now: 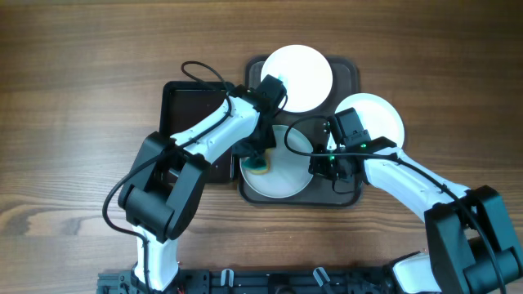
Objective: Clean dirty plates on tray and stack at the side
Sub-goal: 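Scrub the held plate with the sponge in the left gripper, then return the sponge to the black tray with the left gripper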
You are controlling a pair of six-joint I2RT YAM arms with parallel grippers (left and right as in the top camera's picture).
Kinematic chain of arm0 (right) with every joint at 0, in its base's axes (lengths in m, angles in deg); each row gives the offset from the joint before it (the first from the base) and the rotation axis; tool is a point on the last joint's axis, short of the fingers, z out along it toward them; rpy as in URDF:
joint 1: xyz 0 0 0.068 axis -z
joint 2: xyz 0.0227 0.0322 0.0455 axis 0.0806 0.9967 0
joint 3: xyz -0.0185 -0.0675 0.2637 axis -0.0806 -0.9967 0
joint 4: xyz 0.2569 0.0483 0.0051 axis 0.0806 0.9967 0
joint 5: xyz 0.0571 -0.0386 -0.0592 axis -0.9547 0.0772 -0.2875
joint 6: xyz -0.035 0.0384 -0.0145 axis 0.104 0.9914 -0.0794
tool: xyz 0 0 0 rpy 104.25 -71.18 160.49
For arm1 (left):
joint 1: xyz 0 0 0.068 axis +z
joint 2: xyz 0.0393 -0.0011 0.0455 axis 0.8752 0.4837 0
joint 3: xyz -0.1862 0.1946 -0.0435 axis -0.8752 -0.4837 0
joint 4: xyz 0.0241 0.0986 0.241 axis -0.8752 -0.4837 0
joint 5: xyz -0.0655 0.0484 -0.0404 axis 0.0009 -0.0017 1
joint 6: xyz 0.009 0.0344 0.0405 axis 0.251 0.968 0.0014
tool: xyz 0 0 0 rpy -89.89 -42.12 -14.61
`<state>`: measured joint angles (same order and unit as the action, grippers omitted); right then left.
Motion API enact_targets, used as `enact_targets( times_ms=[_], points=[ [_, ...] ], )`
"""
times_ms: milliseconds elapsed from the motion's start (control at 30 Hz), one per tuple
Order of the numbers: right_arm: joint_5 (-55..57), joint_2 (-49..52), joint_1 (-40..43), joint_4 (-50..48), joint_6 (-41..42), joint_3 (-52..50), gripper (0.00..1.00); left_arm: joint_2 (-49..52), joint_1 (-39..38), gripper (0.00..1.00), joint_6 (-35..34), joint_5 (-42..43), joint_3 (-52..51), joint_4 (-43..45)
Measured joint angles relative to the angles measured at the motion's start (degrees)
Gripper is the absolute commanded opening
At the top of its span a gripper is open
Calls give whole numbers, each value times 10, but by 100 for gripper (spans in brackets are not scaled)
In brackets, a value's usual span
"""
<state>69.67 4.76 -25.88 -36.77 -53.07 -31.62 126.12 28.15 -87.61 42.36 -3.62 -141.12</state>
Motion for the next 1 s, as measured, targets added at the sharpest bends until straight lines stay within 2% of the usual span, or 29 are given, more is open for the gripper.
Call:
enact_targets(
  times_ms=[133,267,600,867,1000],
  points=[
    [-5,0,0,2,-2,0,4,0,0,4,-8,-14,0,-31],
    [-6,0,0,2,-4,0,4,0,1,4,-7,-3,-1,-25],
    [14,0,5,19,-3,0,4,0,7,4,50,159,-13,59],
    [15,0,5,19,3,0,4,2,-55,4,53,207,-13,67],
    [15,0,5,19,3,0,4,4,-60,4,52,220,-13,52]
  ],
)
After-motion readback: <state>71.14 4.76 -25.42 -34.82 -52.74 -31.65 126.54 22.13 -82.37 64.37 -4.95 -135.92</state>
